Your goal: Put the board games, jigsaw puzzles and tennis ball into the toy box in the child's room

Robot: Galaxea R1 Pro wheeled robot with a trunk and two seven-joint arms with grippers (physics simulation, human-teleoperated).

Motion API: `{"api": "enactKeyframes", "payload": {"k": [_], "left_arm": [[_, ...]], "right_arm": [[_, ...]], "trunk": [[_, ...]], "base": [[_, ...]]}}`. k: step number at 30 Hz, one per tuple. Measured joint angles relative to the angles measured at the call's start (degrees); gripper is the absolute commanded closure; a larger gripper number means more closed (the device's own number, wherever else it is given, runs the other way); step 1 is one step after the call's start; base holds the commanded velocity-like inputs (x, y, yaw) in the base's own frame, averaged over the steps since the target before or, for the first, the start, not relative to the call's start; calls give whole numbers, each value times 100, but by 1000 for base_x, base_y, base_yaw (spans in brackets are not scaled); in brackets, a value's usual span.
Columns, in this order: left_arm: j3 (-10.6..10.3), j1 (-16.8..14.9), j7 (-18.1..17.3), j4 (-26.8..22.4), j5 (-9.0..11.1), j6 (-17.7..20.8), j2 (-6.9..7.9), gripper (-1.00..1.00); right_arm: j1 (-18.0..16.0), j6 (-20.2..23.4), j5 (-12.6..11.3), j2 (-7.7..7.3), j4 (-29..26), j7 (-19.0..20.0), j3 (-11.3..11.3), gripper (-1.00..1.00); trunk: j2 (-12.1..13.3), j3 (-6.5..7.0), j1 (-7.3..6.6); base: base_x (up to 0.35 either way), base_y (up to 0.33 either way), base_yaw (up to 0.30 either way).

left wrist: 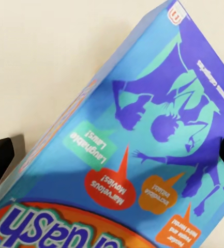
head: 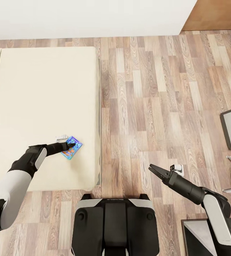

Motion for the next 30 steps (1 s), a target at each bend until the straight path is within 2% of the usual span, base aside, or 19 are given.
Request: {"api": "enactKeyframes", "payload": {"k": [30], "left_arm": [[-2, 0, 0, 2, -8, -2, 0, -100]], "right_arm": [[0, 0, 14, 0, -1, 1, 0, -100]], "trunk": [[0, 58, 0]], "base": [[0, -12, 0]]}}
